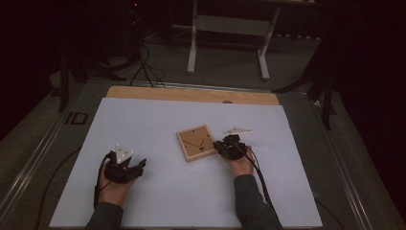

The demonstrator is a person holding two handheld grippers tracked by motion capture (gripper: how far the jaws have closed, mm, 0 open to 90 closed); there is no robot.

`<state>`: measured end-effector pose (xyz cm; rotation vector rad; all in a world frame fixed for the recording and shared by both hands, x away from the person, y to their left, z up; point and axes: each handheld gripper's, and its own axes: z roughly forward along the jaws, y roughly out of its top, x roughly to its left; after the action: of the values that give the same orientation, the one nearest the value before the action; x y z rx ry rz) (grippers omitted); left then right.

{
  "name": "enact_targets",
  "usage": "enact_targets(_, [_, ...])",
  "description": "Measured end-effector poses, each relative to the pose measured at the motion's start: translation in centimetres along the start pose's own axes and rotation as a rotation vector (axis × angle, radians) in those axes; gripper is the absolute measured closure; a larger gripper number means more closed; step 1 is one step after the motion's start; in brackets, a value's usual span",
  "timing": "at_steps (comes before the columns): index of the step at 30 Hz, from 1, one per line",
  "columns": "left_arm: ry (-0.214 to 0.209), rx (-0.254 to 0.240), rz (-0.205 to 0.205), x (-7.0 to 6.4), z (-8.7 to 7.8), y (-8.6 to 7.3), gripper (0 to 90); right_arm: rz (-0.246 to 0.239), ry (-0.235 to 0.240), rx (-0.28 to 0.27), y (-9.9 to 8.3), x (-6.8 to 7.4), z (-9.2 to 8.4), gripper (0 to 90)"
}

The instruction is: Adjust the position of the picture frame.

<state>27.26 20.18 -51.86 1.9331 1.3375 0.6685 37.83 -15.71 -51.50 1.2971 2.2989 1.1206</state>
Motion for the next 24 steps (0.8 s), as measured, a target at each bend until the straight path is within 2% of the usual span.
enact_targets(5, [0.000,0.000,-0.001,0.0,0.0,0.0,41.9,-0.078,0.065,0.018,0.0,1.0,0.1,81.3])
enact_targets(8, [0.000,0.000,-0.002,0.1,-0.1,0.0,41.9,-0.080,0.066,0.027,-0.1,1.3,0.0,80.3])
enact_targets(12, [0.003,-0.002,-0.006,0.2,-0.1,0.0,41.9,-0.074,0.066,0.012,-0.2,1.6,-0.6,77.6])
enact_targets(13, [0.002,-0.001,-0.005,0.3,-0.1,0.0,41.9,-0.080,0.089,0.000,-0.2,2.0,-1.1,78.1])
enact_targets(14, [0.002,0.000,-0.006,0.2,-0.1,0.0,41.9,-0.080,0.089,0.000,-0.2,2.0,-1.1,78.1])
enact_targets(17, [0.002,-0.001,-0.002,0.2,-0.1,0.0,41.9,-0.149,0.083,0.002,-0.4,3.2,-2.0,89.5])
enact_targets(20, [0.002,0.000,-0.001,0.2,-0.1,0.0,41.9,-0.188,0.095,0.021,-0.9,3.8,-2.2,89.7])
enact_targets(21, [0.002,-0.002,-0.003,0.2,-0.1,0.0,41.9,-0.188,0.095,0.021,-0.9,3.8,-2.2,89.7])
enact_targets(24, [0.003,-0.002,-0.007,0.2,-0.1,0.0,41.9,-0.219,0.099,0.051,-1.9,4.1,-2.1,89.7])
